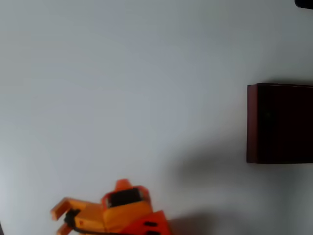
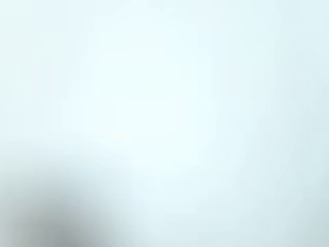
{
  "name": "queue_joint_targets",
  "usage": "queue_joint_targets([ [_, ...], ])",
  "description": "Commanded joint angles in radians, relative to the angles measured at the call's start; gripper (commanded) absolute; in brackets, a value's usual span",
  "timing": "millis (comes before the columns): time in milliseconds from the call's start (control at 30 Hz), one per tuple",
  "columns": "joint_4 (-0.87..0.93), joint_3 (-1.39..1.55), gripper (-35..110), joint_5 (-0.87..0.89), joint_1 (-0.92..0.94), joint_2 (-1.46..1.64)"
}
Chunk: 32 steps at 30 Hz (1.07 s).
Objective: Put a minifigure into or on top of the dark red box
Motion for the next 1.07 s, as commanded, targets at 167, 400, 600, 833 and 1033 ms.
queue_joint_targets([
  [167, -0.396, 0.353, 0, -0.12, -0.176, 0.075],
  [400, -0.377, 0.738, 0, -0.186, -0.16, 0.572],
  [600, -0.305, 0.87, 0, -0.175, -0.213, 0.758],
  [833, -0.308, 0.896, 0, -0.152, -0.222, 0.759],
  [1033, -0.311, 0.907, 0, -0.147, -0.249, 0.761],
])
